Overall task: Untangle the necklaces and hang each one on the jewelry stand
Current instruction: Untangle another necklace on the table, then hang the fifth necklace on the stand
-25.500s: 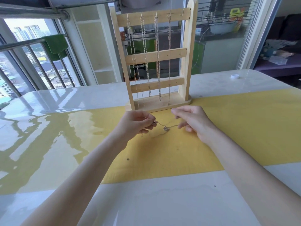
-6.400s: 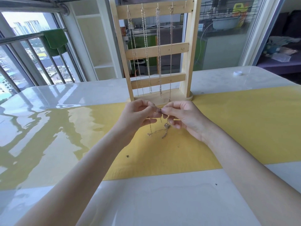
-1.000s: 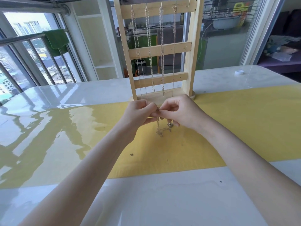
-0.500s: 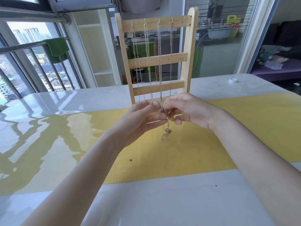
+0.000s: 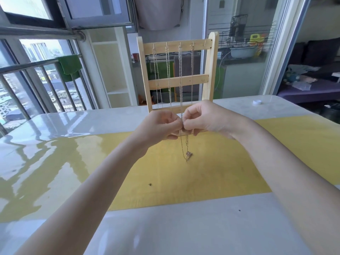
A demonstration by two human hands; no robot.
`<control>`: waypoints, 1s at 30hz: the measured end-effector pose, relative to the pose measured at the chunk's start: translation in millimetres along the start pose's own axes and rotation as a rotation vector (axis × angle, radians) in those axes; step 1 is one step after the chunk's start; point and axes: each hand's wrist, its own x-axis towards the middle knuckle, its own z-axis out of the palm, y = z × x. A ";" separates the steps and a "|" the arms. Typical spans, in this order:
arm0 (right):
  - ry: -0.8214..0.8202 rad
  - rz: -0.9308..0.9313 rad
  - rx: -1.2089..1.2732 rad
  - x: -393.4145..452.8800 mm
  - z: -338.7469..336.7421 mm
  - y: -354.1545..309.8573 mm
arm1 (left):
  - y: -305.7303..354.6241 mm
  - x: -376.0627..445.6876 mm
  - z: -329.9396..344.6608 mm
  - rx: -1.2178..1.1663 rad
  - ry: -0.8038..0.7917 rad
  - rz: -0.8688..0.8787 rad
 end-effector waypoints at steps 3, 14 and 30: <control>-0.031 0.004 0.108 -4.9 -1.9 -4.4 | 4.7 -2.0 -0.3 -0.072 -0.020 -0.028; 0.064 0.008 0.152 -21.2 -9.8 -26.7 | 27.2 -12.7 -1.7 -0.411 -0.062 -0.030; 0.359 0.053 0.015 -35.9 -20.9 -20.2 | 5.9 -28.3 -19.8 0.084 0.000 -0.013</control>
